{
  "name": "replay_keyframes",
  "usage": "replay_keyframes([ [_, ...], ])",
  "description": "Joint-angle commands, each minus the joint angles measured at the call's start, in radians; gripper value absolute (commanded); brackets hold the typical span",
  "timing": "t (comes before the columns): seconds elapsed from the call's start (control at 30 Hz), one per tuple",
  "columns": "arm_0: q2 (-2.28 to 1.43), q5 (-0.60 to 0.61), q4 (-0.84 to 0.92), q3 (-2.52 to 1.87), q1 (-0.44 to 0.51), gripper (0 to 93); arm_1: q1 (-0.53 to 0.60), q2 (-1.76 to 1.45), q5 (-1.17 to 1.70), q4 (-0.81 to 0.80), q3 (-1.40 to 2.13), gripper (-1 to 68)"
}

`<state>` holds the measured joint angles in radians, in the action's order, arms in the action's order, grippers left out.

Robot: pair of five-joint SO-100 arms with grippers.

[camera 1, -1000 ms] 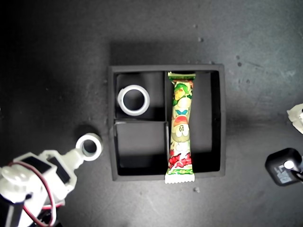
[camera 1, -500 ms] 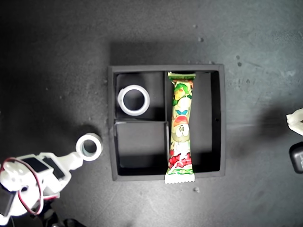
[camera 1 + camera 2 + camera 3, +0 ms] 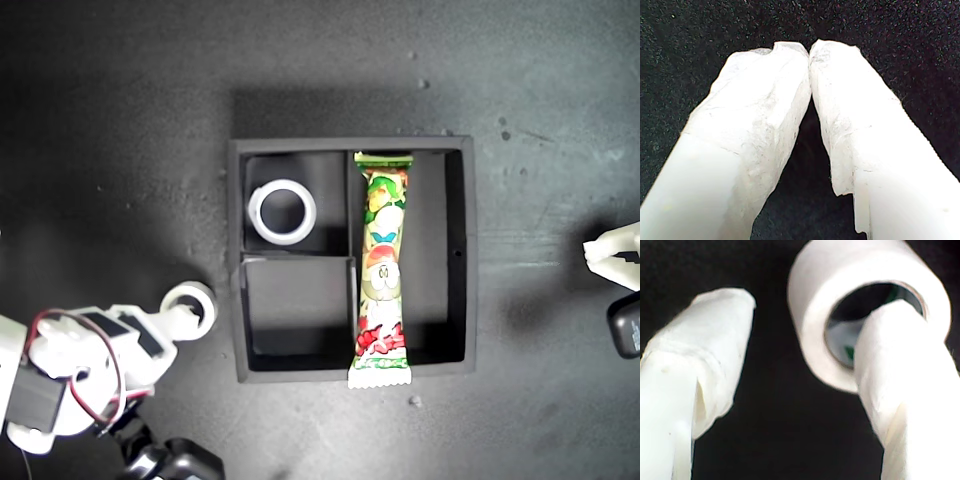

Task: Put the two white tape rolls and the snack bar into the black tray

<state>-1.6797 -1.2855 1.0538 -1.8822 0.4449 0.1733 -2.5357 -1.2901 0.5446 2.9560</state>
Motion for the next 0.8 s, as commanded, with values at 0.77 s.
replay_keyframes([
  [0.77,0.187,0.017,-0.086,0.031,-0.051,5.8,-0.005,-0.005,-0.123,-0.049,0.083,-0.5],
])
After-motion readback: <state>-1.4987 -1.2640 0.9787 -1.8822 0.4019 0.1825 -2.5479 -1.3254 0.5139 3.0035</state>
